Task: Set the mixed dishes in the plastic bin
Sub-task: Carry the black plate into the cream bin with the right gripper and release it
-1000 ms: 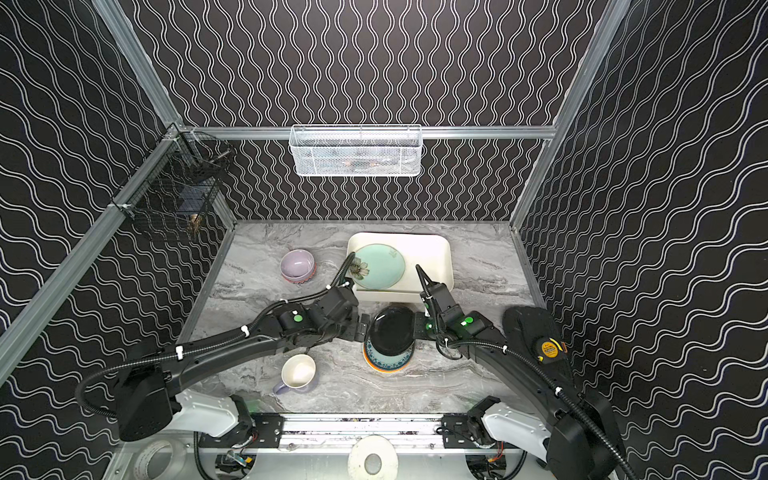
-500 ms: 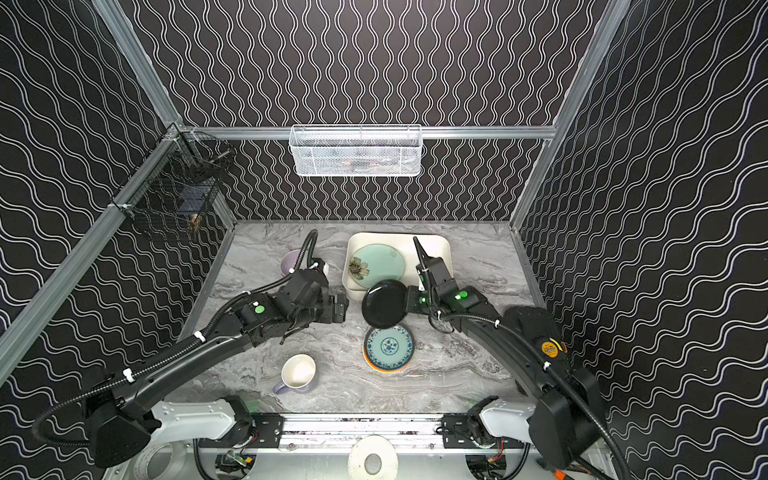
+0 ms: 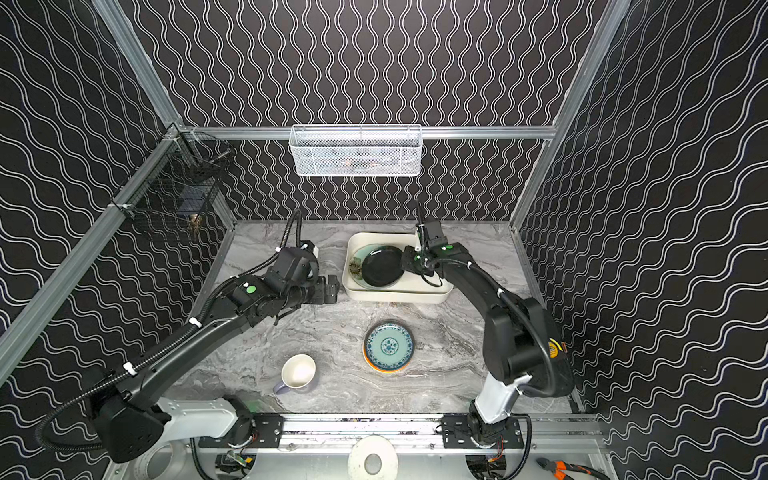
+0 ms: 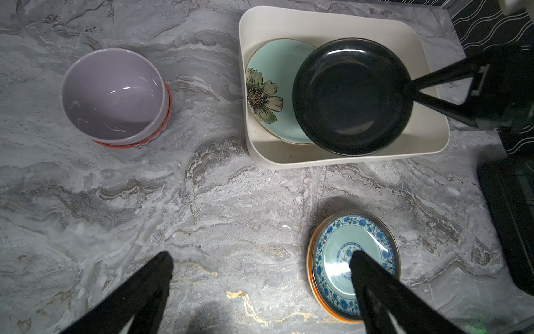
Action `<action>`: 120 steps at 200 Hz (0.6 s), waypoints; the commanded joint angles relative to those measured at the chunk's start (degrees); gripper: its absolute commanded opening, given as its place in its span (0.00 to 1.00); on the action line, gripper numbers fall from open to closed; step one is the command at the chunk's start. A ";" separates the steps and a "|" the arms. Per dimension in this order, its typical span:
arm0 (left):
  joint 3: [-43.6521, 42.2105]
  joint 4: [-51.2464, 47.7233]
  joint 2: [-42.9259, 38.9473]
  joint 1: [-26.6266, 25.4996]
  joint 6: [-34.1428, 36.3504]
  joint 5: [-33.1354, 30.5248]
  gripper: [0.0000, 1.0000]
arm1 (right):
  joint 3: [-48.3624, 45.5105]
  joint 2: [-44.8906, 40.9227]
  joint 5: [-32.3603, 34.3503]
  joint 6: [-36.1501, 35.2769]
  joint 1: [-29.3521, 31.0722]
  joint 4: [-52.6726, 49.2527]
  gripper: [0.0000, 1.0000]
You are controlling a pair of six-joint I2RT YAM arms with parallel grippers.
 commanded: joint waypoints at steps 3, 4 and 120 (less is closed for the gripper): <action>0.76 -0.07 1.39 1.50 2.39 2.46 0.99 | 5.20 5.42 -3.11 -0.24 -0.47 1.86 0.00; 0.76 -0.06 1.47 1.54 2.39 2.49 0.99 | 5.45 6.24 -3.15 -0.26 -0.48 1.87 0.00; -1.97 3.22 5.01 8.07 4.42 8.80 0.99 | 14.49 21.81 -5.82 -0.28 -2.94 1.75 0.00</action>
